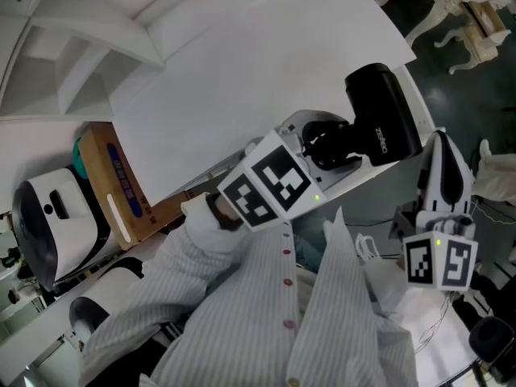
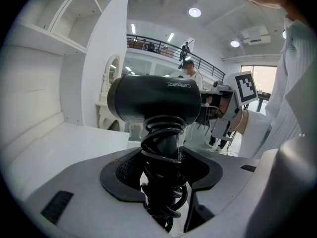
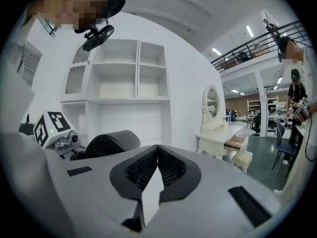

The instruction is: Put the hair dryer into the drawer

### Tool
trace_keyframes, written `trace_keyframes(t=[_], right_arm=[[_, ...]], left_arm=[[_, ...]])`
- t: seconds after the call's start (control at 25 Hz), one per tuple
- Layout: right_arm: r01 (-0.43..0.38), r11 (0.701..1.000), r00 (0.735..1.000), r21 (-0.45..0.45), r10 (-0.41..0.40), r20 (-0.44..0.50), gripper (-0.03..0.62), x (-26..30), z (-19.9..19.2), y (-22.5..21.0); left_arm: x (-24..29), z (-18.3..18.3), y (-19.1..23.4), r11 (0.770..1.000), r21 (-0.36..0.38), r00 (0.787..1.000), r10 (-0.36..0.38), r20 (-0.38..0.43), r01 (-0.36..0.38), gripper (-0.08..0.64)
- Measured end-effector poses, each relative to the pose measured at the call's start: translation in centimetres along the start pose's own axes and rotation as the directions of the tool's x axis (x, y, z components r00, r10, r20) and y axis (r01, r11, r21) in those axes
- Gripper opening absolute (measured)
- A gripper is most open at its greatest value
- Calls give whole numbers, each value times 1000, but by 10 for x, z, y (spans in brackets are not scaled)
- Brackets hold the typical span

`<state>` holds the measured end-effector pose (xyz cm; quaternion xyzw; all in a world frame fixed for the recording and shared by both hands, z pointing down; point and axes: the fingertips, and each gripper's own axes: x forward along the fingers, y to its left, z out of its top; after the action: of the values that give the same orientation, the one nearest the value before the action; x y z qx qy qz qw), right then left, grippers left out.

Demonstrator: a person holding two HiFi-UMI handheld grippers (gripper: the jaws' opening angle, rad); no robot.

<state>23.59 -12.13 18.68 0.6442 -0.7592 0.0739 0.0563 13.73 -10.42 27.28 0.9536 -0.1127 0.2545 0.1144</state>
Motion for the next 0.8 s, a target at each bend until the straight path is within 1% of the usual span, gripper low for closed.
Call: trace_keyframes(t=[0.2,0.36,0.64,0.8], right_arm=[[21,1000,999,10,-21,-26,11,2,-17,-14],[23,1000,998,20,-22,-55,11,4,-35,-20],[22,999,994,30,-19,-107,11,16,-65,-19],[22,999,991,40,-17,-130,11,18,-78,-18]], left_arm=[[21,-25,3,1000,-24,999,-13,-51,12,227],[36,-46,4,999,-51,996,-24,-88,19,227],[57,-83,12,998,-57,988,-26,-153,17,227],[69,-103,14,996,-82,983,-36,-180,21,227]])
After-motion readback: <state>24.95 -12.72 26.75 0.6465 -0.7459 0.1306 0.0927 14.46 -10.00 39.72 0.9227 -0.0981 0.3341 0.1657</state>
